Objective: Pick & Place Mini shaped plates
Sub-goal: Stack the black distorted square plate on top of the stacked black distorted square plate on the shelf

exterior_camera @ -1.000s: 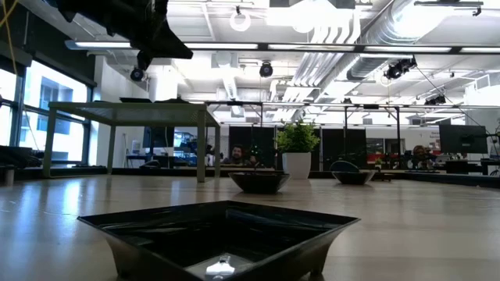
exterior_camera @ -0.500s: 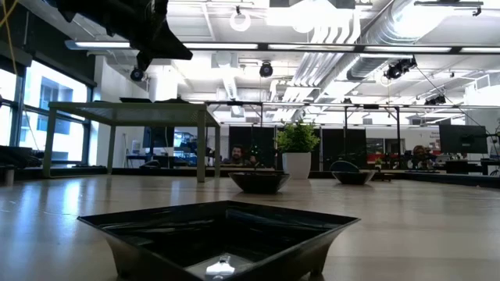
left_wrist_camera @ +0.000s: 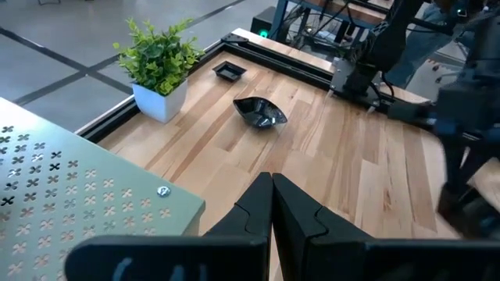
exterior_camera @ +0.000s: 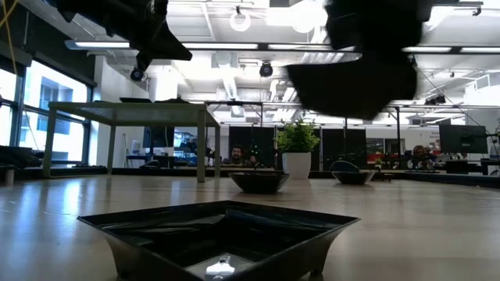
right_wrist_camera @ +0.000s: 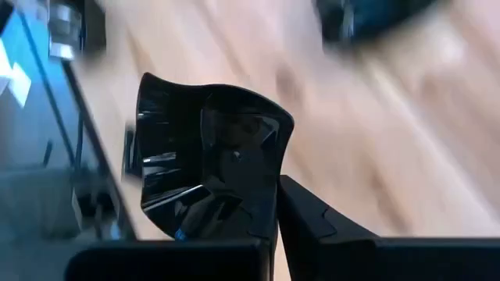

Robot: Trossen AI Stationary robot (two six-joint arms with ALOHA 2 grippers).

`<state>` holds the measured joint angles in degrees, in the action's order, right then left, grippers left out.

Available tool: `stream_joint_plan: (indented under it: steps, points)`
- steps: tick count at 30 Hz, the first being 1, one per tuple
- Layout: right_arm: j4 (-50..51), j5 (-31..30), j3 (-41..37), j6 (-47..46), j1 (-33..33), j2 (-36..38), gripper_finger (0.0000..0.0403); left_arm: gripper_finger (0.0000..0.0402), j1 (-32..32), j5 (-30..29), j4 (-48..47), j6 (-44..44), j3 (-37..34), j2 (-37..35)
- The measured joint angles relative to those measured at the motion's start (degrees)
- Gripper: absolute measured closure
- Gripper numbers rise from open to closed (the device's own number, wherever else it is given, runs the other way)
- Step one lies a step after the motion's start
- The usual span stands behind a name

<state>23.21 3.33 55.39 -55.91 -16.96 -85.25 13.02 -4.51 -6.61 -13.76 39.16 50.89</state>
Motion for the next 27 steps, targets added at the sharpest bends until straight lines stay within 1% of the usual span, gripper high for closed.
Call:
stream_joint_plan:
  steps: [3, 7, 10, 14, 20, 27]
  points:
    - [-1.8, -0.2, 5.9, 3.3, 3.4, -6.6, 0.0398, 0.0401, 0.0, 0.0, -0.3, 0.4, 0.0, 0.0]
    - [-2.6, 0.1, 14.6, 6.6, 5.3, -15.5, 0.0398, 0.0401, 0.0, 0.0, -1.1, 0.4, 0.0, 0.0]
    - [-2.6, 0.6, 20.3, 6.9, 6.4, -21.4, 0.0398, 0.0401, 0.0, 0.0, -1.0, 0.4, 0.0, 0.0]
    - [-2.5, 0.6, 25.5, 6.9, 7.7, -27.4, 0.0398, 0.0401, 0.0, 0.0, -1.3, 0.4, 0.0, 0.0]
    - [-3.0, -0.4, 29.1, 7.1, 9.2, -32.0, 0.0398, 0.0401, 0.0, 0.0, -2.1, 0.4, 0.0, 0.0]
    - [-4.0, -1.5, 29.1, 7.5, 10.8, -33.1, 0.0393, 0.0401, 0.0, 0.0, -3.9, 0.4, 0.0, 0.0]
